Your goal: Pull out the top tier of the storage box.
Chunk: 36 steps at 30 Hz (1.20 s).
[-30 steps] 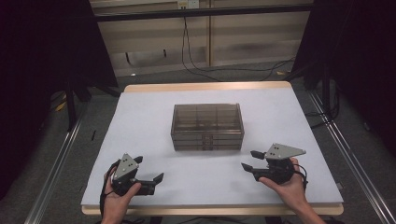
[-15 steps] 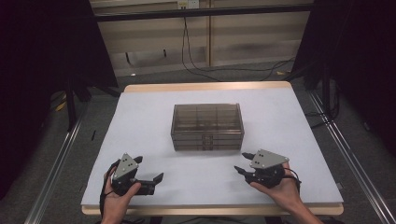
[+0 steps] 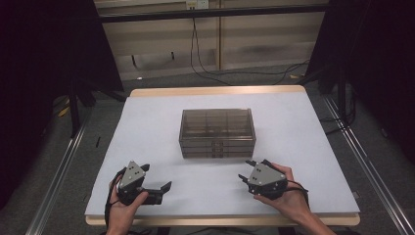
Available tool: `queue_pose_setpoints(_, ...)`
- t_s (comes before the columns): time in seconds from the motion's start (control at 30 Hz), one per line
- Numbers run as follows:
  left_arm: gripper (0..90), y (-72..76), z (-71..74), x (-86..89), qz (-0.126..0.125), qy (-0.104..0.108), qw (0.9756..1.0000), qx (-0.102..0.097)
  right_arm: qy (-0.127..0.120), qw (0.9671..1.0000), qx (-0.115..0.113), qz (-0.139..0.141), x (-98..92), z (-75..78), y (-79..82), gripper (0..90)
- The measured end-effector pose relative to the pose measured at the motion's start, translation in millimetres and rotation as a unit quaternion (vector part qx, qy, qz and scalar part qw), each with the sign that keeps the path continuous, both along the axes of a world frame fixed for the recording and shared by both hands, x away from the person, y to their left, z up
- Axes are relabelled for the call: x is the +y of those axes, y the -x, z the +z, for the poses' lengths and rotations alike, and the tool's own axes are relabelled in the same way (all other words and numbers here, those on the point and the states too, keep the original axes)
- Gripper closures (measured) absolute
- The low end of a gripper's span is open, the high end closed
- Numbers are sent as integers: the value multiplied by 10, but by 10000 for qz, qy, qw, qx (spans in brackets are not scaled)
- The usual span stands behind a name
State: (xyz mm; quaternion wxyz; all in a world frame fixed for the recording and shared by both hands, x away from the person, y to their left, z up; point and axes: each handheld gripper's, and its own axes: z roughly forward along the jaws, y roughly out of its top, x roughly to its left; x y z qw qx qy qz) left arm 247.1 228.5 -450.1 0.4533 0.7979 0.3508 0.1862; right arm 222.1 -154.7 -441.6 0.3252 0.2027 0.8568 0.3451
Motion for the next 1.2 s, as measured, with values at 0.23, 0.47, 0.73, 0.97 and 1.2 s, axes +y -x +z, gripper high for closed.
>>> queue_pose_setpoints(0.23,31,2,2,2,1,-7,10000,-1,270,9993,-243,97,121,-14,4,583)
queue_pose_setpoints(0.47,31,-4,-1,-1,8,-19,10000,0,456,9974,-536,152,187,18,-10,594)
queue_pose_setpoints(0.73,31,1,0,7,25,1,10000,3,949,9897,-1023,323,341,13,-24,622)
queue_pose_setpoints(0.97,31,1,1,3,11,-17,10000,-1,1239,9838,-1271,243,418,1,-25,651)
queue_pose_setpoints(1.2,31,-1,-1,6,12,-13,10000,-3,1535,9757,-1548,220,493,-9,-58,663)
